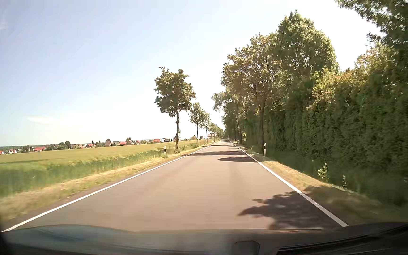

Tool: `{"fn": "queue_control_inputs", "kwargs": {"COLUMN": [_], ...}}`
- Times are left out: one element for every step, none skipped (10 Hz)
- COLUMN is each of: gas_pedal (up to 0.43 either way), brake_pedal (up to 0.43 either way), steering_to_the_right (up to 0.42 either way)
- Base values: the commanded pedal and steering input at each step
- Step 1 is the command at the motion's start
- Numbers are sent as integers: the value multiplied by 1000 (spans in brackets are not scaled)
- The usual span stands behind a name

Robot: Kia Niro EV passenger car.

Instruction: Follow the waypoints while adhering to traffic rules and regulations

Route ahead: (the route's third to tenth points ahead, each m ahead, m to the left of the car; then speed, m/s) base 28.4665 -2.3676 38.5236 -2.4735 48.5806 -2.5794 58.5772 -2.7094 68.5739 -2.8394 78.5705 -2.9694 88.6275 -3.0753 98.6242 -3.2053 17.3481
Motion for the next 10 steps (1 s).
{"fn": "queue_control_inputs", "kwargs": {"gas_pedal": [189, 189, 189, 197, 197, 197, 197, 197, 197, 197], "brake_pedal": [6, 6, 6, 6, 6, 6, 0, 6, 6, 6], "steering_to_the_right": [2, 3, 3, 4, 3, 3, 3, 3, 4, 3]}}
